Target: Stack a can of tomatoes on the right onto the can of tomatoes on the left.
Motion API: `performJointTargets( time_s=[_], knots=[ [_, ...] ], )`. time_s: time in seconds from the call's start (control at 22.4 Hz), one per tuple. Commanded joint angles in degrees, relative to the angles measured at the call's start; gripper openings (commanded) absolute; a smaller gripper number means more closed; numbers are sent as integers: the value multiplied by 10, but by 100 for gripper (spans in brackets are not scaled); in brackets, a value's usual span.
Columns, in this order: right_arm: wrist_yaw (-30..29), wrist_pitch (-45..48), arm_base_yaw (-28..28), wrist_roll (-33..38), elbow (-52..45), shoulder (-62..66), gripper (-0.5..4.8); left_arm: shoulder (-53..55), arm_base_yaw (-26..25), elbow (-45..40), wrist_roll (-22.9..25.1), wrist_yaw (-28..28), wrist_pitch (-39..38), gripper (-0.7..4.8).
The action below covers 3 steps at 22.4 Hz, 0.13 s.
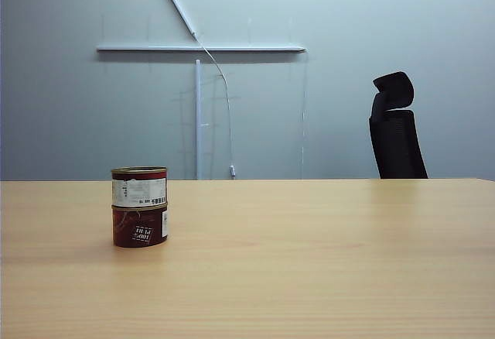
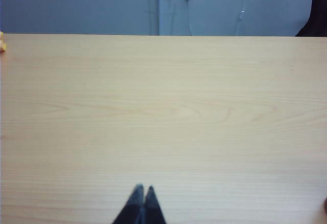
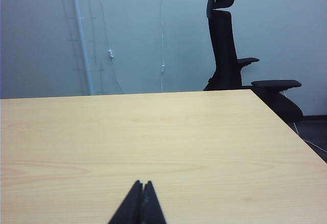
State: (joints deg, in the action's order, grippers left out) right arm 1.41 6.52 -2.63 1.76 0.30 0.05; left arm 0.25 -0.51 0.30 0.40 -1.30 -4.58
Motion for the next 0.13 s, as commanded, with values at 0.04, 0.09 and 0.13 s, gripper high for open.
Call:
performJointTargets(
  time_s=[0.04,0.09,0.13],
  knots=[
    [-1,9,1,1,-2,-1,-1,1,1,2,0,0,4,-4],
    [-1,9,1,1,-2,-1,-1,1,1,2,0,0,4,-4],
    [-1,9,1,1,-2,-1,-1,1,1,2,0,0,4,-4]
  ],
)
